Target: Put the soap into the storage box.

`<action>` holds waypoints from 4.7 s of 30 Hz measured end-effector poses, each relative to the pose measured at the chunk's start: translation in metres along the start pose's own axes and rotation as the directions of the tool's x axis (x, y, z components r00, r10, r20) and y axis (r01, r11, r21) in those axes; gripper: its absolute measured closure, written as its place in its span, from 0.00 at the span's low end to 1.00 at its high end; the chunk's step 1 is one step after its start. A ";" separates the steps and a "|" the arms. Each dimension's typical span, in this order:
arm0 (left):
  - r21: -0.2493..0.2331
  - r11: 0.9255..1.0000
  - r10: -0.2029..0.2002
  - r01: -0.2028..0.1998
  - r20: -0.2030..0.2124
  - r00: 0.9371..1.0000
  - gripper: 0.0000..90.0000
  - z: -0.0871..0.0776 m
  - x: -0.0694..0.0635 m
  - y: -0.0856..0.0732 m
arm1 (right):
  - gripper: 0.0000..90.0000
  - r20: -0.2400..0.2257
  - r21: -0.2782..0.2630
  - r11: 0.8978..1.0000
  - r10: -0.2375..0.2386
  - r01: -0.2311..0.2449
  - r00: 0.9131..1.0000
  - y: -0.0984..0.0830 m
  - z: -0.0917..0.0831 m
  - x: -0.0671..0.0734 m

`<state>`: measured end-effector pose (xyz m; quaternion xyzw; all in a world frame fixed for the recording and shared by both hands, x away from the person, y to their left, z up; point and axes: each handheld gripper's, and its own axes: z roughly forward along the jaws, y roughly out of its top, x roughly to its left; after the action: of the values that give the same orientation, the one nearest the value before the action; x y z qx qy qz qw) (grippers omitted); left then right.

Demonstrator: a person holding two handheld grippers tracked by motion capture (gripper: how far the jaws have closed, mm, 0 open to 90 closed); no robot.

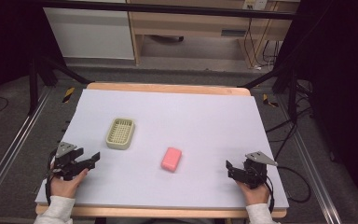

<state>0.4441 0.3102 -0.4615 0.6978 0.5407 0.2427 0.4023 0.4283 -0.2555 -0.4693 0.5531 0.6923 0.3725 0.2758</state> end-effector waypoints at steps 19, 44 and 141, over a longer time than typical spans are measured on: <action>-0.005 0.999 0.039 -0.039 0.050 0.998 0.31 -0.001 -0.021 0.003 | 0.12 0.032 -0.009 1.000 0.007 -0.007 0.999 -0.002 -0.005 -0.005; 0.011 0.995 0.100 -0.102 0.105 0.989 0.29 0.007 -0.049 0.005 | 0.12 0.049 -0.012 1.000 0.003 -0.003 0.999 -0.002 -0.006 -0.003; -0.023 0.969 0.241 -0.244 0.279 0.930 0.26 0.050 -0.173 0.068 | 0.12 0.065 -0.001 1.000 -0.021 0.021 0.998 0.000 -0.002 0.003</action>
<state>0.4695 0.1244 -0.4168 0.7888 0.3896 0.1861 0.4374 0.4255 -0.2530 -0.4681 0.5574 0.6883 0.3522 0.3024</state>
